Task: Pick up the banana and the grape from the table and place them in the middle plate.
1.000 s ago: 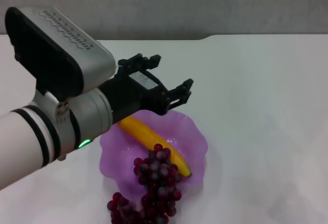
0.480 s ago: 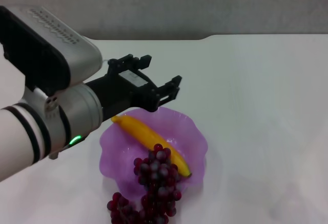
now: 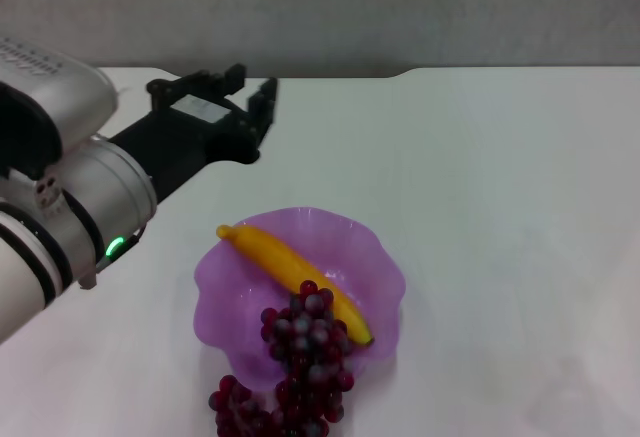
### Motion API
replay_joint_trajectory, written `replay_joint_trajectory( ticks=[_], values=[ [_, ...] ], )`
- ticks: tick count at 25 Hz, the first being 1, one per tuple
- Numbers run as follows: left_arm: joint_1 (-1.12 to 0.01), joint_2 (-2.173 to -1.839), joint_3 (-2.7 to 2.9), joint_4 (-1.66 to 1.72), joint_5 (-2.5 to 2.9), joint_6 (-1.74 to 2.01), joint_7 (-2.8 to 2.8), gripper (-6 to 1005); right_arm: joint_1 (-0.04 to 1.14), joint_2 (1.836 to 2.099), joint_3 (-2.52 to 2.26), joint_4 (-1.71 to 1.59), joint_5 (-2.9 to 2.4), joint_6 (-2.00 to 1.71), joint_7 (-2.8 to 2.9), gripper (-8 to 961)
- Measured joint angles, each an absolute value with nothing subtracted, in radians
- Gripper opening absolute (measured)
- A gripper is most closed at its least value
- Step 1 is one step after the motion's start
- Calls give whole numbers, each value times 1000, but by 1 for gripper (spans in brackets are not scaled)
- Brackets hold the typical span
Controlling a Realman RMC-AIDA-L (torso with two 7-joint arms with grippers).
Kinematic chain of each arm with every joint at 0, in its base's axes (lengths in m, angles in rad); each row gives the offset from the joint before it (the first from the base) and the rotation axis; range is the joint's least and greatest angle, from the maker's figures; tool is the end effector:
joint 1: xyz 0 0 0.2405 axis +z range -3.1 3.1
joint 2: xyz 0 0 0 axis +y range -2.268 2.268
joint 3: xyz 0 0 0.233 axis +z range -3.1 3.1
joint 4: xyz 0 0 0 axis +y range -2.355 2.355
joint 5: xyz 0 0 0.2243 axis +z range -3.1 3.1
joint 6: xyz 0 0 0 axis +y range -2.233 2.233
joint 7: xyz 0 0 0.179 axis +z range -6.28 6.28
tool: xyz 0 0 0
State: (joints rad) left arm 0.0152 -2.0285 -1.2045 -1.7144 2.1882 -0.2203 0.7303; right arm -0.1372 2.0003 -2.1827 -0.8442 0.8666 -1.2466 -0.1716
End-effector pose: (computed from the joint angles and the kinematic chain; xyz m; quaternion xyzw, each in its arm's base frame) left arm -0.1072 0.3587 -0.0018 -0.8299 -0.2019 -0.2491 0.4566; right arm 0.3226 0.2645 0.0482 -0.5398 0.2388 0.3285 0.7374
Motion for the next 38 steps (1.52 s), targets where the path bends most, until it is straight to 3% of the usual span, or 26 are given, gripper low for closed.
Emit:
replay_joint_trajectory(
  ticks=[3,8,14,24,31,38],
  values=[
    [-10,-2026,-1211,-1634,2116,-142,740,491,-137,2000,-2184,-844,867,-1253,-171,5],
    [-49,-2025,-1209,-1528,2073,-9,739,249,-135,2000,-2186,-843,867,-1254,-170,5],
    [-96,-2024,-1165,-1411,2081,215,715,54,-132,2000,-2187,-841,867,-1255,-169,5],
    [-197,-1959,-1072,-964,2755,800,-99,15,-121,2000,-2189,-833,867,-1255,-169,5],
    [-249,-1974,-1105,-653,2887,1036,-334,16,-113,2000,-2191,-832,866,-1254,-169,5],
    [-246,-2021,-1155,-499,2879,1152,-293,16,-78,2003,-2193,-792,865,-1247,-169,5]
  ],
)
